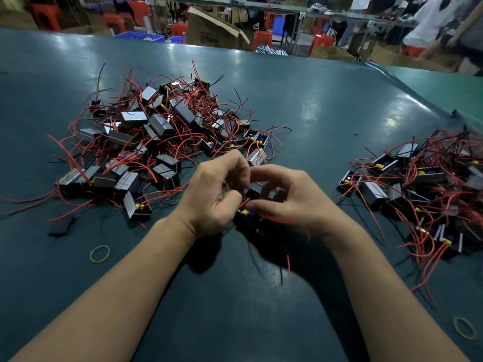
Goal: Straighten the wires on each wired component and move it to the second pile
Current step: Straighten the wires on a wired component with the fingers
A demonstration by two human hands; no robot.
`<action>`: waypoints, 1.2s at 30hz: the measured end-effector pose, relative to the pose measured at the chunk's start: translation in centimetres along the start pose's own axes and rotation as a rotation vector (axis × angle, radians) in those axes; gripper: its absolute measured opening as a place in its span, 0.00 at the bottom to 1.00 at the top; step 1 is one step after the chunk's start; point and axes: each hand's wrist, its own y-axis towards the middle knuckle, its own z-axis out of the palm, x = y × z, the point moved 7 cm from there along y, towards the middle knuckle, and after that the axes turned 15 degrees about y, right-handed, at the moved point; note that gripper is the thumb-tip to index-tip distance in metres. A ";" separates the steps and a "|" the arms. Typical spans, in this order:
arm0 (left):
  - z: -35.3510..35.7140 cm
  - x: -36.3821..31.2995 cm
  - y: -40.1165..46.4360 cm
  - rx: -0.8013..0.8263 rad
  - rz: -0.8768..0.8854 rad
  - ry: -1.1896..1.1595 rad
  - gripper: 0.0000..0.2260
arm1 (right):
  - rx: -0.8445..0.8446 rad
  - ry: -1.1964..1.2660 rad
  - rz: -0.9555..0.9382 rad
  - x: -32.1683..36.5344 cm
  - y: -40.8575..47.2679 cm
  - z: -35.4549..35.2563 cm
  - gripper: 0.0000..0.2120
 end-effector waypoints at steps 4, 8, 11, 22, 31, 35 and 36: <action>0.2 0.4 -0.1 -0.020 -0.015 -0.054 0.07 | -0.048 -0.171 -0.094 0.4 0.2 0.4 0.12; 0.4 0.8 -0.4 -0.200 -0.129 -0.065 0.12 | -0.251 -0.085 -0.074 -0.1 0.3 -1.2 0.04; 0.7 -1.1 -0.4 -0.239 0.040 0.105 0.14 | -0.316 -0.071 -0.025 -0.5 0.4 -2.0 0.04; 2.6 -2.8 -0.7 -0.006 0.350 0.199 0.19 | -0.432 0.128 0.001 -1.4 0.2 -2.9 0.06; 2.6 -2.5 -0.7 -0.099 0.316 0.239 0.04 | -0.541 0.106 -0.012 -1.1 0.1 -3.6 0.07; 1.1 0.8 -0.4 -0.297 -0.128 -0.095 0.01 | -0.545 0.192 -0.065 -0.2 -0.3 -3.6 0.06; 1.1 1.3 -0.3 -0.309 -0.201 -0.131 0.02 | -0.541 0.262 -0.066 -0.2 -0.3 -3.5 0.07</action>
